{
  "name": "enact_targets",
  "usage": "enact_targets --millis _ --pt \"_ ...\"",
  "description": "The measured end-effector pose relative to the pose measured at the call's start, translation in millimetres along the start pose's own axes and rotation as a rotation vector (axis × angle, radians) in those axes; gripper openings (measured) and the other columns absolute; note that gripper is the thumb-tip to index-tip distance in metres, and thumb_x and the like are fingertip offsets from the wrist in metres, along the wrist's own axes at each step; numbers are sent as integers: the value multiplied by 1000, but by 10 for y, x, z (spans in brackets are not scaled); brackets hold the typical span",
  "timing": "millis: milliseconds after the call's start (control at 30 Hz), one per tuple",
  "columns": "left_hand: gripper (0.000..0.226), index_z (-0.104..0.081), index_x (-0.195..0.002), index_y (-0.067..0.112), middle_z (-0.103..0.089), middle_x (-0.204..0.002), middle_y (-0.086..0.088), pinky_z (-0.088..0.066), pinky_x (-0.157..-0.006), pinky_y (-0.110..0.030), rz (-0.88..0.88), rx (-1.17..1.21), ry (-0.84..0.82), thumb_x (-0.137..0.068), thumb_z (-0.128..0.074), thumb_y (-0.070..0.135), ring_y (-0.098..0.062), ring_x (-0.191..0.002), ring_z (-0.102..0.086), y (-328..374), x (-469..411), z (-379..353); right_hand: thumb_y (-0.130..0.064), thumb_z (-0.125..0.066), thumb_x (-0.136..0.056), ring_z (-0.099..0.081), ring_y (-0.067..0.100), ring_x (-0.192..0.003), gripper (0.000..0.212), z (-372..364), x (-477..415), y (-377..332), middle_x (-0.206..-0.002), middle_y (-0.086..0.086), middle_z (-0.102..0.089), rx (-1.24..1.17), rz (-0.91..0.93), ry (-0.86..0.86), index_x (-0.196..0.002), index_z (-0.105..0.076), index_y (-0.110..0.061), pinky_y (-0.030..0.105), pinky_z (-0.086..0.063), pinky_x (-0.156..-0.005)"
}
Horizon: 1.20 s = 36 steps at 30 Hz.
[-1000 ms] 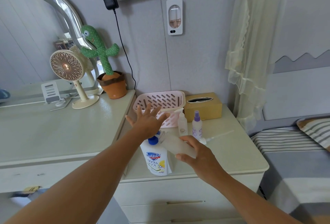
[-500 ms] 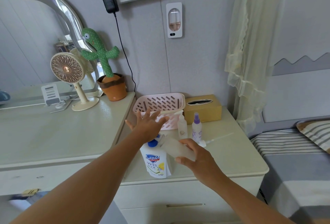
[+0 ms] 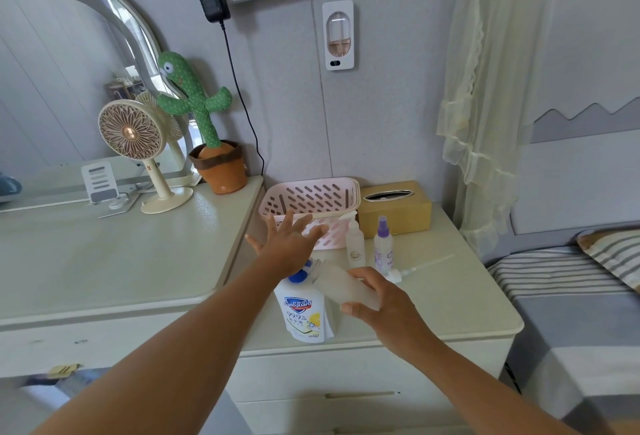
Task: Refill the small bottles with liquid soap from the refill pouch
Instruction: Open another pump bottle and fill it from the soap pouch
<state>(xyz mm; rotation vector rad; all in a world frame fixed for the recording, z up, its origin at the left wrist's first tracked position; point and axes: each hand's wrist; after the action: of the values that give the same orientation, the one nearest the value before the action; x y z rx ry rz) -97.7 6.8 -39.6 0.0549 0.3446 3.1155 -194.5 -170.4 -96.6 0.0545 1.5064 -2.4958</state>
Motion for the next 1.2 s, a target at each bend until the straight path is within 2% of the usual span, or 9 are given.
enact_targets --millis 100,267,533,867,1133,1200 --pt "66 -10 -150 43 7 -161 5 13 -106 -70 -4 -33 0 -90 -13 71 -28 -146 17 13 1 68 -34 -64 -87 -45 2 -105 40 24 8 -25 -119 -13 -47 0 15 -4 -121 -44 -34 0 -40 -67" --pt "68 -11 -150 42 8 -161 5 14 -104 -70 -14 -16 -2 -89 -13 72 -28 -145 18 11 0 112 -35 -66 -86 -46 -9 -96 39 53 5 -36 -111 -20 -48 -6 34 1 -116 -41 -41 1 -40 -69" --pt "60 -13 -149 44 4 -161 7 10 -104 -72 5 -7 -13 -94 -15 66 -29 -146 17 -2 15 -15 -31 -66 -86 -46 2 -102 42 -5 19 28 -113 -16 -49 2 13 18 -123 -47 -31 0 -37 -67" --pt "69 -13 -150 42 5 -161 5 11 -105 -71 1 -22 -12 -88 -13 73 -28 -146 14 21 27 117 -33 -66 -86 -45 -1 -100 43 23 51 4 -114 -14 -49 -10 19 25 -124 -46 -32 -1 -37 -67" --pt "50 -11 -148 47 5 -161 5 6 -105 -74 -31 -91 -18 -99 -20 57 -33 -145 16 30 51 8 -31 -67 -85 -46 1 -100 42 -21 24 43 -113 -14 -49 -4 15 33 -122 -48 -31 2 -39 -68" --pt "51 -11 -148 47 6 -161 5 8 -105 -73 -30 -86 -15 -98 -20 58 -32 -145 17 21 40 21 -32 -67 -85 -46 3 -101 42 -7 25 37 -113 -13 -49 3 16 26 -123 -47 -31 3 -39 -68"
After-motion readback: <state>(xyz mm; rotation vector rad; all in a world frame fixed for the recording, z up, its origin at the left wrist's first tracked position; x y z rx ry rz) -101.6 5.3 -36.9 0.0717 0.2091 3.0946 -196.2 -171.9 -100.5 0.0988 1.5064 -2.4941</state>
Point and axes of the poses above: each hand's wrist, its own x-axis away from the middle knuckle, its own z-axis out of the back of the hand, y = z × x
